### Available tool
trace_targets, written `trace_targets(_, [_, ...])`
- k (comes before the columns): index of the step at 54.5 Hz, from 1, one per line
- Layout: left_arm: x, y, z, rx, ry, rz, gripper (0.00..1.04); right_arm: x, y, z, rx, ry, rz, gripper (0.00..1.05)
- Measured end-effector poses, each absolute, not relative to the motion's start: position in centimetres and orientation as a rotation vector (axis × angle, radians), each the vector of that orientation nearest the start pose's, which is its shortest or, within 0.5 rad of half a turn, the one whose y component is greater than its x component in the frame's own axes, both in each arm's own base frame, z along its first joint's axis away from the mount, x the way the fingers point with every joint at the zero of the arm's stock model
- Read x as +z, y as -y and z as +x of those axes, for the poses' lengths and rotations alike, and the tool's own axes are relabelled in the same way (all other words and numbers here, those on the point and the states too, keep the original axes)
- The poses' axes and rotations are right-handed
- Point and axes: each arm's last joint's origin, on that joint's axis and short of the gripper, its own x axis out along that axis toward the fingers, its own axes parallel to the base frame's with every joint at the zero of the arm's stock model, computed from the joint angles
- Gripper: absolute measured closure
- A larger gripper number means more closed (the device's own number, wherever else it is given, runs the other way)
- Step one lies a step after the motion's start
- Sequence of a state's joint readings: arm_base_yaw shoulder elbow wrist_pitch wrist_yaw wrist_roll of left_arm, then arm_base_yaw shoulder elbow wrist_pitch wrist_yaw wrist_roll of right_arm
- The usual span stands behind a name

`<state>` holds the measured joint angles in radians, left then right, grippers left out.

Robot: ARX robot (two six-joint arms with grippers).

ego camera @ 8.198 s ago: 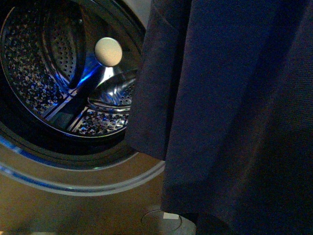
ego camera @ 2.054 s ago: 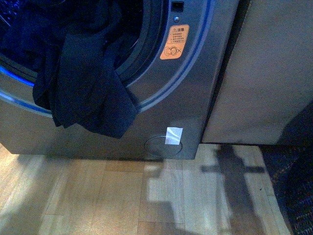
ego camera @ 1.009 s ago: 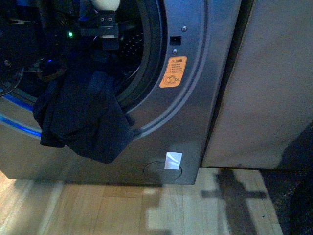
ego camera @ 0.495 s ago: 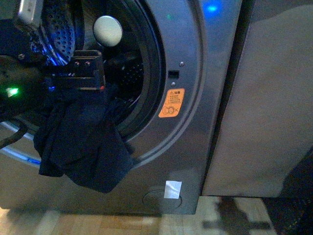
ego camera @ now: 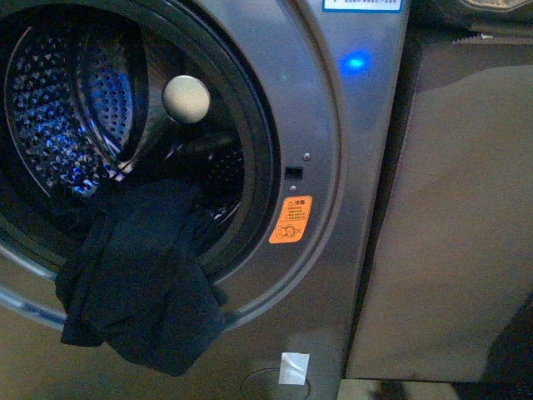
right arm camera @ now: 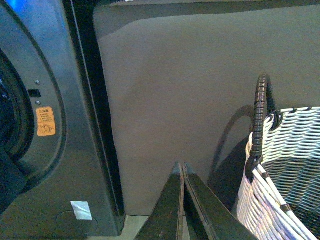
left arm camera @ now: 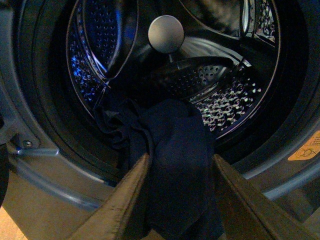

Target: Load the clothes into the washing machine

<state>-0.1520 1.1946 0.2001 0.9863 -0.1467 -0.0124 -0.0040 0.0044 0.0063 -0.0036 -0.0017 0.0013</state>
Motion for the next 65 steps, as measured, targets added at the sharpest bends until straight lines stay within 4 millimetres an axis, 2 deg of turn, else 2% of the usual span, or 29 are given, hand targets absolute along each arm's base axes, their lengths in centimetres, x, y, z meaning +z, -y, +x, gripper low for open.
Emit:
trace_targets(8, [16.7,1.8,18.3,-0.005,0.001,-0.009,1.02,16.5,0.0,9.8,-0.002,-0.002,0.001,1.02])
trace_targets(13, [16.1,1.5,17.4,-0.005,-0.021,-0.005,1.01,16.5,0.0,9.8,-0.002,-0.002,0.001,1.02])
trace_targets(27, [16.3,0.1,15.4,0.002,-0.012,-0.007,1.01,16.5,0.0,9.8,-0.002,-0.002,0.001,1.02])
trace_targets(65, [17.3,0.0,12.2,-0.002,0.02,-0.007,1.01,16.5,0.0,9.8,-0.002,-0.002,0.001,1.02])
